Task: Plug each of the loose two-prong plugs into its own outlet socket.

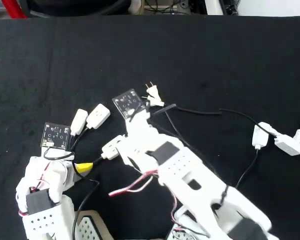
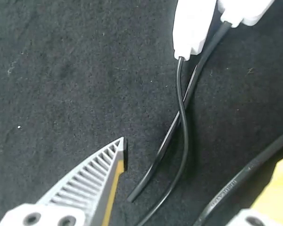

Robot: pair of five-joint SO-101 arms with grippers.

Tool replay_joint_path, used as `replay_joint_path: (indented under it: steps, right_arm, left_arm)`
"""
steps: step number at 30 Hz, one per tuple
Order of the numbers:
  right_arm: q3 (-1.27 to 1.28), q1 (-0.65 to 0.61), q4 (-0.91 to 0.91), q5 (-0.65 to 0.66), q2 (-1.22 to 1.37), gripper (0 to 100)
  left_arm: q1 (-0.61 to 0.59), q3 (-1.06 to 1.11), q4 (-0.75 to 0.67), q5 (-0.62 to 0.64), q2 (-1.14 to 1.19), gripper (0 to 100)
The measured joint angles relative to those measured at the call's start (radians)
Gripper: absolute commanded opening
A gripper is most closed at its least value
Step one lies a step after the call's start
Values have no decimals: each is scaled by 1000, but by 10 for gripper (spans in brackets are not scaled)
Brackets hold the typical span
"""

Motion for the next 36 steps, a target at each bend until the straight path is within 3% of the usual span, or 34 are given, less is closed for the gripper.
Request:
replay_joint_path:
  steps: [18, 36]
  right_arm:
    - [-101, 40, -87, 37, 203, 12]
    - [-114, 15, -17, 40, 218, 12]
  left_arm:
    - [-2, 0, 0, 0, 0, 456]
    - [-2, 0, 0, 0, 0, 456]
